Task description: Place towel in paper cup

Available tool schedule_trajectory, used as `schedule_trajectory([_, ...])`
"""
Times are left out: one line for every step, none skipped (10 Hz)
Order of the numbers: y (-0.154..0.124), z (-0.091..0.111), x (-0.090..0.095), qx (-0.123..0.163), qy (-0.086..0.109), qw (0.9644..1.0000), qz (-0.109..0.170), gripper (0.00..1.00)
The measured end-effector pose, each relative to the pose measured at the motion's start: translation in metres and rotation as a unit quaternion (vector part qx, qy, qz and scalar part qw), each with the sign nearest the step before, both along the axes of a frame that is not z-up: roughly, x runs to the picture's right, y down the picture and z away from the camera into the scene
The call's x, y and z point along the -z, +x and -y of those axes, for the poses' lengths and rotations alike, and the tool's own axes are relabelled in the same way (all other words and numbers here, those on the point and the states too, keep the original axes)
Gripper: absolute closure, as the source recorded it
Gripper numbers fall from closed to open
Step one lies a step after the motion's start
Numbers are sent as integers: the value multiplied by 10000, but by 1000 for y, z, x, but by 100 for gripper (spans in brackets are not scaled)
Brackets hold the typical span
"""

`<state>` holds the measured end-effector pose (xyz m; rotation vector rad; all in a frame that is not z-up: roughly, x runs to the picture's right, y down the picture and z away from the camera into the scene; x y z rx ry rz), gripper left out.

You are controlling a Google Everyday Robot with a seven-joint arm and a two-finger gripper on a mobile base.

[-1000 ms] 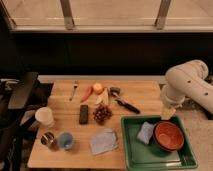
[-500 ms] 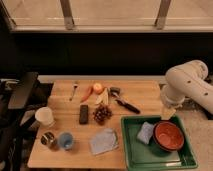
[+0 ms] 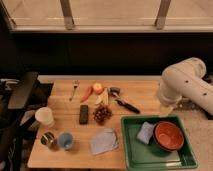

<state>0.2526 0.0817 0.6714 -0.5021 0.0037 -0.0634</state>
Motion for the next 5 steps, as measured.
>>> schedule_trajectory([-23,2,3,188,15,9997,179,35])
schedule_trajectory([-53,1,6,449,3,9982,406,35])
schedule_trajectory([-75,0,9,635,-13,9963,573,35])
schedule_trajectory([-99,-5,11,833,-55,9936,762,35])
schedule_trajectory([-124,-11,15,1035,-118,9897,985,35])
